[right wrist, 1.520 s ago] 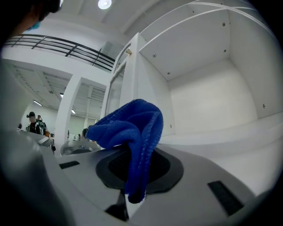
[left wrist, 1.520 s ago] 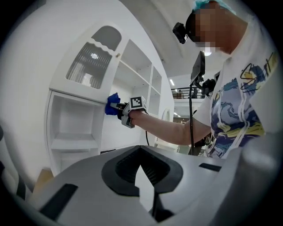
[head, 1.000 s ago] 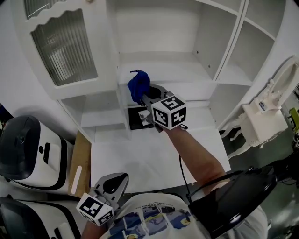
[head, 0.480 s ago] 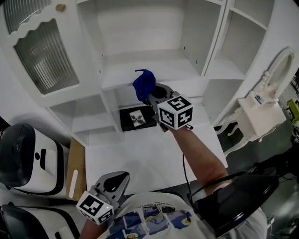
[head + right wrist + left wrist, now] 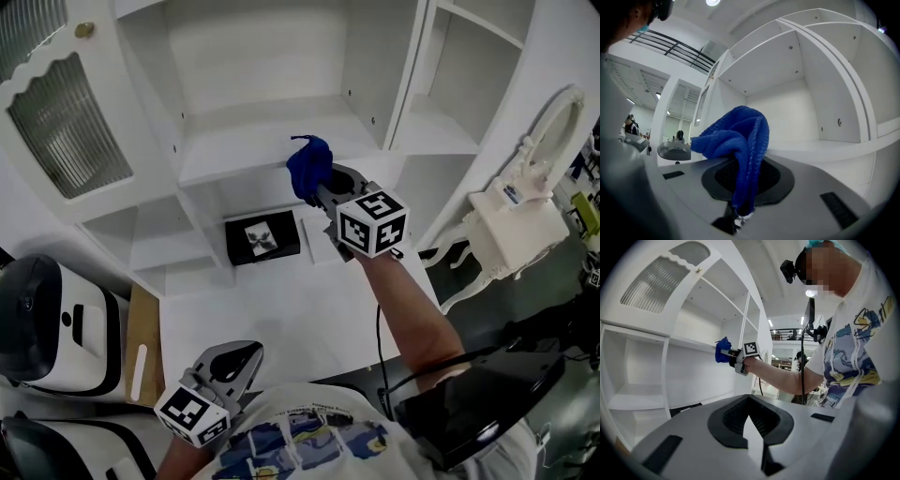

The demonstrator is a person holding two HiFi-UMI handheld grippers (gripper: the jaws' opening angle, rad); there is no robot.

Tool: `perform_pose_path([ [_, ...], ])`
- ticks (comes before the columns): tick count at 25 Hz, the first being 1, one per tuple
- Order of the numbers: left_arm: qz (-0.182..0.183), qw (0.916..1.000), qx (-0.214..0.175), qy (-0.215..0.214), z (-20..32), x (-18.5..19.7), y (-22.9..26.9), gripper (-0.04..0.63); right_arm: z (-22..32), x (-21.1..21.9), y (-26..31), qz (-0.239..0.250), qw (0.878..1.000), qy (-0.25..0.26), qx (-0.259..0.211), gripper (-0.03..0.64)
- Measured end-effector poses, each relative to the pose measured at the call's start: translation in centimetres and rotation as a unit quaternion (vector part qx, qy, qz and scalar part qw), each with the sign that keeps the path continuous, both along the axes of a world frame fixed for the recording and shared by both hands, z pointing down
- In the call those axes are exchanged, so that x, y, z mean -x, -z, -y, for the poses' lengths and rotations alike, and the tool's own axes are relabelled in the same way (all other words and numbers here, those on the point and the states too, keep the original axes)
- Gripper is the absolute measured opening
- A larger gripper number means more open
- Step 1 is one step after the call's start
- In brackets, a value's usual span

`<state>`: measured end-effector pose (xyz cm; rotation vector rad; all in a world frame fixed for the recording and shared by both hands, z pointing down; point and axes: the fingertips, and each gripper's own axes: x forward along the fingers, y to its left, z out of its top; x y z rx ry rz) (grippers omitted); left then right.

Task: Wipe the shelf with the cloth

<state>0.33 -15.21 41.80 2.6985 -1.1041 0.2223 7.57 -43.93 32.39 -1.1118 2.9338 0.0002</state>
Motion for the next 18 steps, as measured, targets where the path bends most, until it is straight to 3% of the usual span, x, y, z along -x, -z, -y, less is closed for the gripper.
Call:
perform_pose_path([
  [18, 0.001, 1.0000, -0.008, -0.005, 1.2, -4.9, -0.3, 0.003, 2.9, -11.7, -0.4, -0.005, 0.998, -0.067, -0.001, 0.067],
])
